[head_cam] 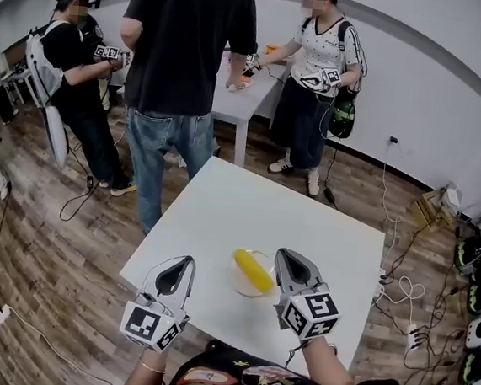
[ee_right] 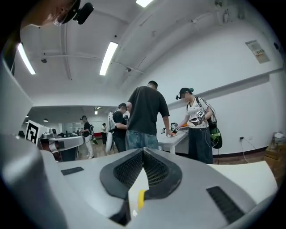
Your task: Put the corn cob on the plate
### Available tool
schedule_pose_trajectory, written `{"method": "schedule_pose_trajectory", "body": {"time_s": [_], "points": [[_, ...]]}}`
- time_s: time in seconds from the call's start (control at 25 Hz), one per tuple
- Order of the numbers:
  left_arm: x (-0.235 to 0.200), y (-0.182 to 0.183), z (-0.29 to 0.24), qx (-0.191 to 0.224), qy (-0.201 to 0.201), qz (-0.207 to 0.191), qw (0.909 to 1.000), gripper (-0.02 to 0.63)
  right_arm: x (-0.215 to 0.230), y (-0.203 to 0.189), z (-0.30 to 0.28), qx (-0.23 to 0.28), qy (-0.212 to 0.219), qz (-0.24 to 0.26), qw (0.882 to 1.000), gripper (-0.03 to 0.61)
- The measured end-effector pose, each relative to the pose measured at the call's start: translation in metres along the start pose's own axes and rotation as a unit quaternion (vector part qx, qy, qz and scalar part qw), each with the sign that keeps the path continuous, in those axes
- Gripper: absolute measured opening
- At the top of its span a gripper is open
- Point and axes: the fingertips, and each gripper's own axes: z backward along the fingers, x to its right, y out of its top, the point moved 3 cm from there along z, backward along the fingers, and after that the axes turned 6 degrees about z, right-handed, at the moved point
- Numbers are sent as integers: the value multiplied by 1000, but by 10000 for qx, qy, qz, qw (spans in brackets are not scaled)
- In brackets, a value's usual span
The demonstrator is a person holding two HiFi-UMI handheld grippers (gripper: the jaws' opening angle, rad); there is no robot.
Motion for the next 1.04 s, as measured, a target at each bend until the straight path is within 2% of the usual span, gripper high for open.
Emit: {"method": "schedule_pose_trajectory", "body": {"time_s": [0.32,1.04], "points": [[7,2,-4,17,-136,-6,9999,-11,1,7,9,-71,-64,187,9998,14],[-3,-2,3,-58,99,-14,9999,-11,-9,6,-5,-150,95,186,9997,14]]}}
